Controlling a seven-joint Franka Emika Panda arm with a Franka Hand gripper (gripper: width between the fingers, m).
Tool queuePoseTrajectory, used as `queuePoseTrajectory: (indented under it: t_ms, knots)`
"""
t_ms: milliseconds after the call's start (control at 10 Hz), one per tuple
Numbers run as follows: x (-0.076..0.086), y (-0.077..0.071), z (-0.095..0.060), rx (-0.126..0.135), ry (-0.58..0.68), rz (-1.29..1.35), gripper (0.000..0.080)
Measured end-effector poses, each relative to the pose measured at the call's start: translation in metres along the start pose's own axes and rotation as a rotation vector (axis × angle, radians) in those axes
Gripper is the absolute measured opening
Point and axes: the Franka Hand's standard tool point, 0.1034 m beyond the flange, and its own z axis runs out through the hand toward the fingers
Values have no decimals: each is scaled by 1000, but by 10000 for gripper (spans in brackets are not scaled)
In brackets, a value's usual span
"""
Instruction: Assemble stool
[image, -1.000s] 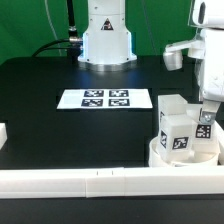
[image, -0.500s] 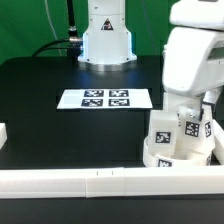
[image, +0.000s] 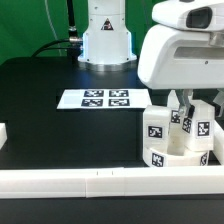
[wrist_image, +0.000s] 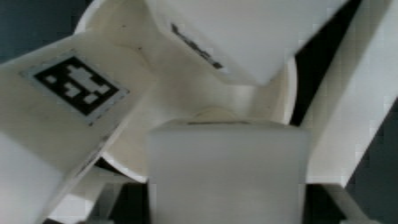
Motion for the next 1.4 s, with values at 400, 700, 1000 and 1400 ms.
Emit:
queuePoseTrajectory:
  t_ms: [400,700,1000,1400]
  knots:
    - [0,0,0,1,0,277,340]
    - [-1,-1,3,66,-15,720,340]
    - [1,-12,1,111,-30,1087,340]
    - [5,-26,-1,144,-26,1477,340]
